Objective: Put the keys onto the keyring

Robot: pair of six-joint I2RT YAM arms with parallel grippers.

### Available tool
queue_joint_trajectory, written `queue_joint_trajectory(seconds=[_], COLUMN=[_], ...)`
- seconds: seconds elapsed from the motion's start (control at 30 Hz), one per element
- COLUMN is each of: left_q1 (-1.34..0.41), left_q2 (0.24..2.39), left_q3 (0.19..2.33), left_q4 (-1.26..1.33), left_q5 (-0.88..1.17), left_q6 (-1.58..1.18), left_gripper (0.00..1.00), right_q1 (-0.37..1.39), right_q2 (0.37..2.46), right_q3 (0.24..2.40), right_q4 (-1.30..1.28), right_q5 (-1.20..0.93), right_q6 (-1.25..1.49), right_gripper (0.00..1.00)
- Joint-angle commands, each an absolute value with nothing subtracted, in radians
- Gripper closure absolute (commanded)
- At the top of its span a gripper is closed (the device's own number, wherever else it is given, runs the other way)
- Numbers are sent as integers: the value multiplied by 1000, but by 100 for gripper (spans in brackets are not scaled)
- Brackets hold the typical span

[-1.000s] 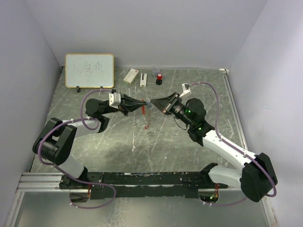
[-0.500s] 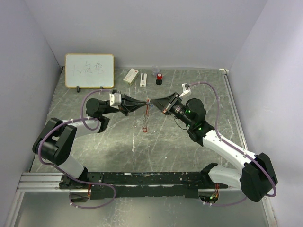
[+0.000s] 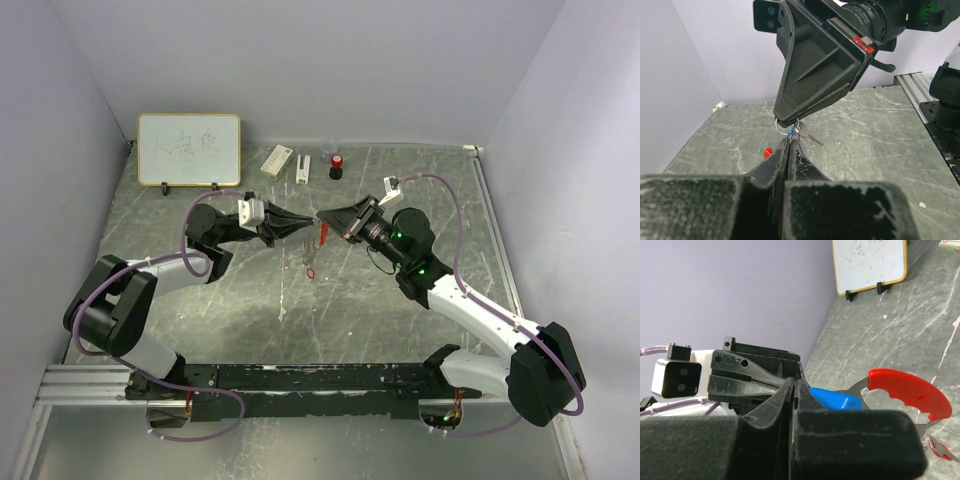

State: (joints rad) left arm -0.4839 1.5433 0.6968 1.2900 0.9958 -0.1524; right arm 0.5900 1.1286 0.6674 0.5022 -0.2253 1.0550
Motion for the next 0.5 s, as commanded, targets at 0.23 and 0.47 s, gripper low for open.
queue_joint_trajectory(seconds=[0.23, 0.47], left_q1=[-516, -527], left_q2=[1509, 1509], left_q3=[742, 754], left_q4=[1148, 1100], left_q5=[951, 932], left_q6=[-49, -30], left_gripper=[93, 93], right_q1=[594, 594], right_q2=[1122, 1115], right_q3=[719, 731], right_q4=[518, 499], right_q5=[-241, -220], right_q6=[1036, 1008], right_gripper=[100, 100])
